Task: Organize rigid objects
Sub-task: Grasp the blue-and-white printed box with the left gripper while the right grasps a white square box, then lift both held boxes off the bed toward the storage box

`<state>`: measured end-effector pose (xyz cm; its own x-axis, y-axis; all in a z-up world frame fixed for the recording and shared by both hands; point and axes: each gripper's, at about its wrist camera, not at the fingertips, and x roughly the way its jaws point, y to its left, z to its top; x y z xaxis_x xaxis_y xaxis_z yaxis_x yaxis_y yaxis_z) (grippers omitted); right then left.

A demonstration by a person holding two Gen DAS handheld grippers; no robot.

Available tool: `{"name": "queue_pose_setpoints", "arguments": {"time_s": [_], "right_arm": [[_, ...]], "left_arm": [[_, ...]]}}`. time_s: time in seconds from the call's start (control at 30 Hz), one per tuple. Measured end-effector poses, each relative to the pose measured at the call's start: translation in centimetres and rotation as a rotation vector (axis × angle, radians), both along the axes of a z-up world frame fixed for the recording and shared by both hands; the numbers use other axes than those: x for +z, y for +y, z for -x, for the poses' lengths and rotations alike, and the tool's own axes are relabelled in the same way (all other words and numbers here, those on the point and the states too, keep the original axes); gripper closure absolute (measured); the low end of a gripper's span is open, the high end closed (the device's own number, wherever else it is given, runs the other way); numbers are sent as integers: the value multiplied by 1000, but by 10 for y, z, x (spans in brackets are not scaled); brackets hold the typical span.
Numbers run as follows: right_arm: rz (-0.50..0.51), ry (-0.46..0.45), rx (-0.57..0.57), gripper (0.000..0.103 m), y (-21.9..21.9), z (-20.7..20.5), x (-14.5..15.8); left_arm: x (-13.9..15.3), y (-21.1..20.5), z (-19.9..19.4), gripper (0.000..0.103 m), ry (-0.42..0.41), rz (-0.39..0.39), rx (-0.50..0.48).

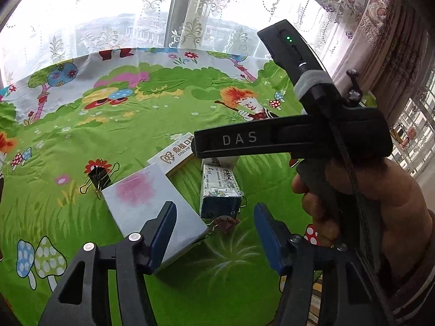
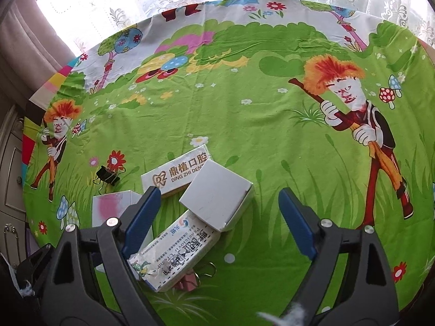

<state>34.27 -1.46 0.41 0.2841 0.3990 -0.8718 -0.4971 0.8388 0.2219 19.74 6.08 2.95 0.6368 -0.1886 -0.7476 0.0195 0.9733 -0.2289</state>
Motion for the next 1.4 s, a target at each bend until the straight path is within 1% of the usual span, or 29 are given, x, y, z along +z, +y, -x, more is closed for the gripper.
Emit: {"name": "queue_pose_setpoints", "arguments": {"time_s": [0.1, 0.2, 0.33, 0.47, 0.57, 0.63, 0.7, 0.83, 1.1, 1.4], "right_arm": [[-10, 11, 13, 25, 1, -3, -3], [-29, 35, 19, 39, -1, -7, -8], [-77, 43, 14, 40, -8, -10, -8], [-135, 25, -26, 42, -24, -13, 1], [-155, -9, -61, 43, -42, -10, 11], [-158, -36, -77, 43, -52, -7, 17], [-162, -61, -87, 43, -61, -3, 24], [-140, -115, -93, 43, -72, 10, 32], [-76, -191, -85, 43, -83, 39, 36], [-67, -208, -84, 43, -94, 56, 40]], "left_arm": [[-2, -4, -7, 43, 6, -4, -10], [-3, -7, -14, 43, 11, -6, -17], [-6, -11, -21, 45, 23, -9, -29], [-10, -11, -27, 50, 38, 5, -27], [-13, -11, -29, 58, 52, 9, -21], [-14, -11, -31, 65, 60, 14, -18], [-16, -11, -32, 67, 69, 14, -12], [-16, -8, -31, 68, 65, 29, 5], [-10, -2, -25, 68, 30, 74, 55], [8, 3, -9, 68, -30, 106, 105]]}}
